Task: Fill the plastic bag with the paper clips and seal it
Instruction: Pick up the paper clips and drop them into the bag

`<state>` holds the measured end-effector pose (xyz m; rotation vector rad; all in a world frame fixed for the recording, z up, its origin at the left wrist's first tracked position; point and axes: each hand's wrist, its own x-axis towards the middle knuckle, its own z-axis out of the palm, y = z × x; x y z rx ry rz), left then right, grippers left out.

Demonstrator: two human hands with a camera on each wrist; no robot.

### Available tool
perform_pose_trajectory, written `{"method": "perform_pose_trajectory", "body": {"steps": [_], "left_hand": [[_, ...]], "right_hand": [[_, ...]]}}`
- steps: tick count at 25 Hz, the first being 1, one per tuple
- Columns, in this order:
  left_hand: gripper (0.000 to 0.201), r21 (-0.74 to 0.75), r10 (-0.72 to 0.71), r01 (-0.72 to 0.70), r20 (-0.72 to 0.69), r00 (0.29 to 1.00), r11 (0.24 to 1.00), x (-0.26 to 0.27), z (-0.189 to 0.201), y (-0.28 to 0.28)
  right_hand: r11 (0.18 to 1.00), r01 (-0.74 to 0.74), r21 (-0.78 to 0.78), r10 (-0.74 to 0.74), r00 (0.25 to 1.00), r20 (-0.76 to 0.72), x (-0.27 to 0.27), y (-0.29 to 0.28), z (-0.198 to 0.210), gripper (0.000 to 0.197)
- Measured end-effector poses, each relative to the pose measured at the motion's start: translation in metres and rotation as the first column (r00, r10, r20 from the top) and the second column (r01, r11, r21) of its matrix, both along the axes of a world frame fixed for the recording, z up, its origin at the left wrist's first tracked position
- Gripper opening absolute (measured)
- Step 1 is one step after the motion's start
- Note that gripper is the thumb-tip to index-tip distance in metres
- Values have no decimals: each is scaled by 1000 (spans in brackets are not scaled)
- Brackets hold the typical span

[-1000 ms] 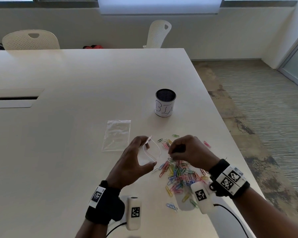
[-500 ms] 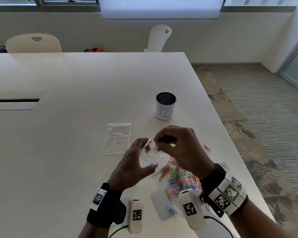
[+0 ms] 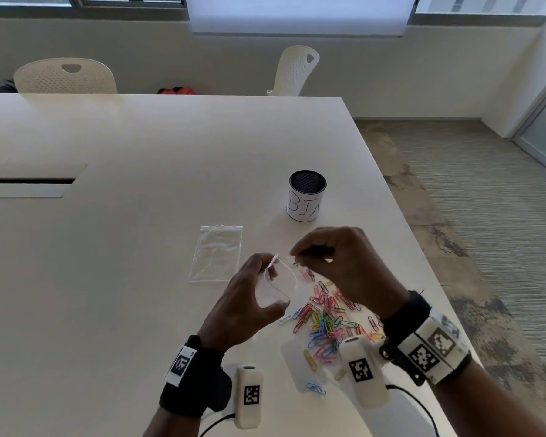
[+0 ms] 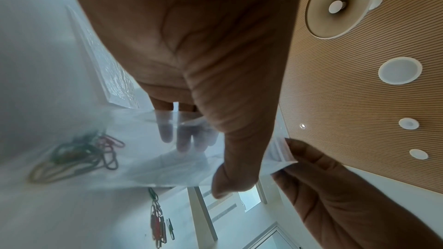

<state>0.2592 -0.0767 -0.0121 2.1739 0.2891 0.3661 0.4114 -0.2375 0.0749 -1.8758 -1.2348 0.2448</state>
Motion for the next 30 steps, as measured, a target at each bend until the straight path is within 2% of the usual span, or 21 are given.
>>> {"method": "perform_pose_trajectory", "body": {"steps": [3,5,8,14,17,21,22,25,26,28,30], "left_hand": [[61,2,6,-6,-3,1000,1000,0,-1,2],[63,7,3,-3,-9,1000,1000,1,-2,4],[65,15,-3,3,-10,1000,1000,3,-2,6],[64,38,-16,16,-10,1000,999,6,0,8],[64,46,-21,22,-22,1000,999,6,0,9],[64,27,-13,14,-33,999,1000,6,2,10],[64,19,-11,11,-35,999,1000,7,2,10],[64,18,-15,15,-42,999,1000,8,3,9],[64,16,-16,17,-46,999,1000,8,3,9],[65,3,-20,20,-50,999,1000,9,3,8],[66,-2,-22,22,-48,999,1000,8,2,7]], "right_hand": [[986,148,-80,-148,989,10,33,-9,-9,16],[963,176,-205,-164,984,75,50,-14,-23,21],[918,78,-389,-17,988,156,61,-15,-48,34],[858,-101,-503,222,957,188,55,18,-72,35],[798,-129,-589,293,937,191,56,19,-73,36],[748,-163,-643,314,941,127,54,5,-60,28],[722,-169,-671,329,937,118,52,0,-57,33],[630,-130,-765,379,912,157,45,-12,-55,73],[624,-123,-772,380,911,162,43,-15,-57,77],[650,-133,-748,347,928,137,41,-18,-59,68],[675,-150,-722,319,942,102,40,-19,-60,49]]}}
